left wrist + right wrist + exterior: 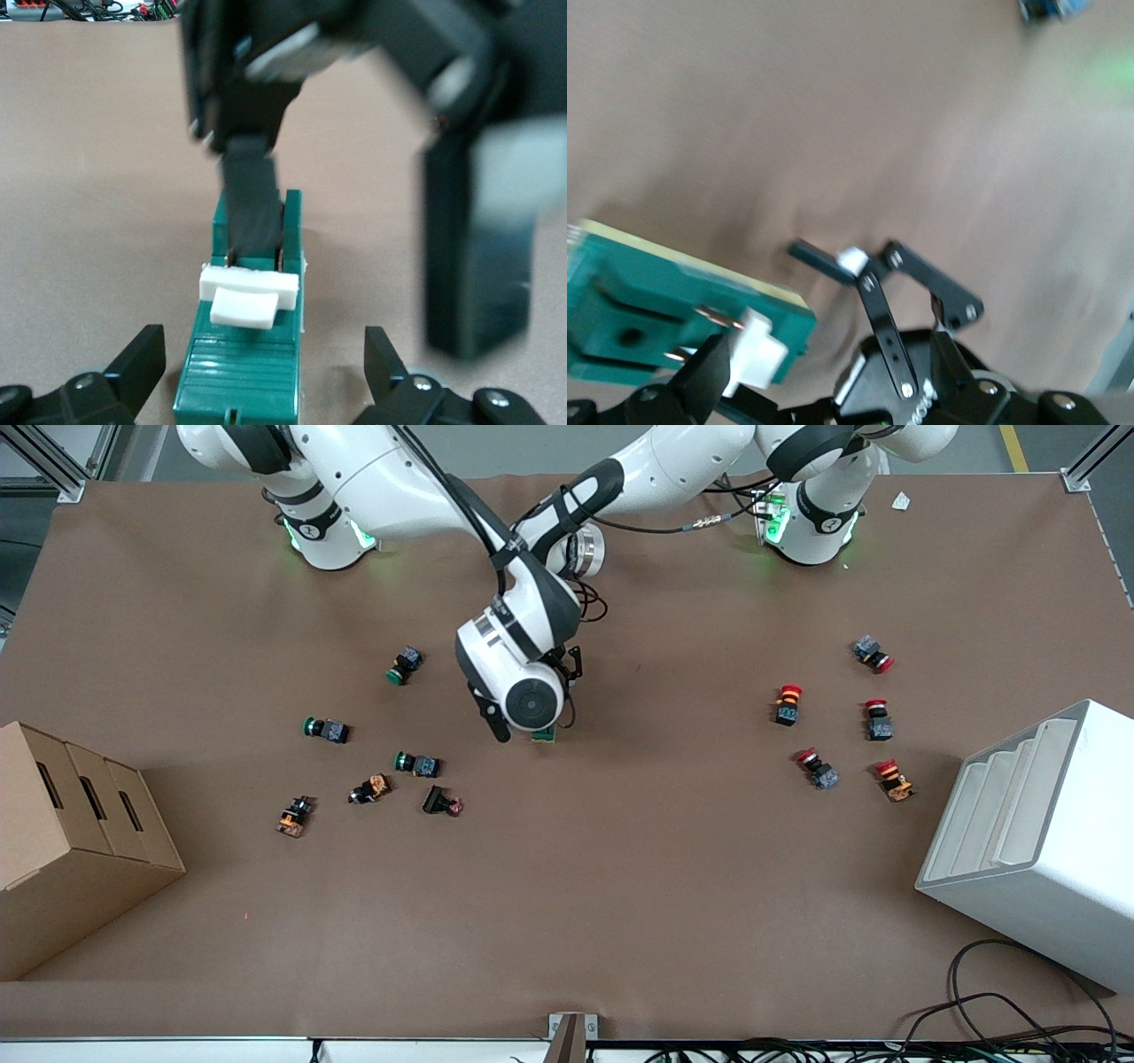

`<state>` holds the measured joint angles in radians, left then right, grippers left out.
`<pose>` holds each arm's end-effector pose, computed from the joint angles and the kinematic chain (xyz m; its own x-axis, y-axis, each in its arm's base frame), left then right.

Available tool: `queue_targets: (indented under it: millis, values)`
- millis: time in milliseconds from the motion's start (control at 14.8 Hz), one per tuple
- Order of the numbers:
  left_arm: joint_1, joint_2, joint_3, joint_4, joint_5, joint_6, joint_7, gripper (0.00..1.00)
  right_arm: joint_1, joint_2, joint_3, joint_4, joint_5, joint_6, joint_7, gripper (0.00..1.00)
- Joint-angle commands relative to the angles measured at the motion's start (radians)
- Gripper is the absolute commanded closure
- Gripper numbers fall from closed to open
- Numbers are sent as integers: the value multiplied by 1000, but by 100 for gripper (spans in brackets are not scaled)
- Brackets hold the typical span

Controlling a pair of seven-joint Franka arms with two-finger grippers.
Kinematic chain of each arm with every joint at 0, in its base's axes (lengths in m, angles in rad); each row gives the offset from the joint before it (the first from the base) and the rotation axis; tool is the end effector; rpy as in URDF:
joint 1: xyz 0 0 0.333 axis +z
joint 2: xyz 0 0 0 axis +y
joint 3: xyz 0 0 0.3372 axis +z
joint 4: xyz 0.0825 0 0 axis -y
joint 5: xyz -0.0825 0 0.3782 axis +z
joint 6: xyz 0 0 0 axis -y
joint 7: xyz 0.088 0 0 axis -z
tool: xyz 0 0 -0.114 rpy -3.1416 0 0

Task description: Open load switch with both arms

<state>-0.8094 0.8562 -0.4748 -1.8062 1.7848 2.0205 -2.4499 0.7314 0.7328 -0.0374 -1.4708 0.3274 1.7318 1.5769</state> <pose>0.2589 -0.5868 0.1143 0.5628 -0.0037 0.8266 -0.0365 -0.9991 0.0204 0.4923 0.4559 0.2335 0.4673 -0.8529 -0.2328 -0.7192 -0.5198 0.4611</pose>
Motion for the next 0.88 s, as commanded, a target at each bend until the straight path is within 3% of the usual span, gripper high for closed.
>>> queue_targets:
  millis: [0,339,542,812]
  values:
    - [-1,-14,-1,4,-25,-3,32,1,-110,-73,10,-13,-91,-28,-215,0]
    - [1,-34,-4,10,-77,-2,32,0,-298,-167,11,-25,-198,-40,-631,0]
    - [2,-81,-7,34,-192,-2,57,0,-410,-249,11,-26,-286,-92,-935,0]
    - [33,-155,-5,139,-454,-3,234,0,-587,-340,11,-26,-291,-123,-1335,0]
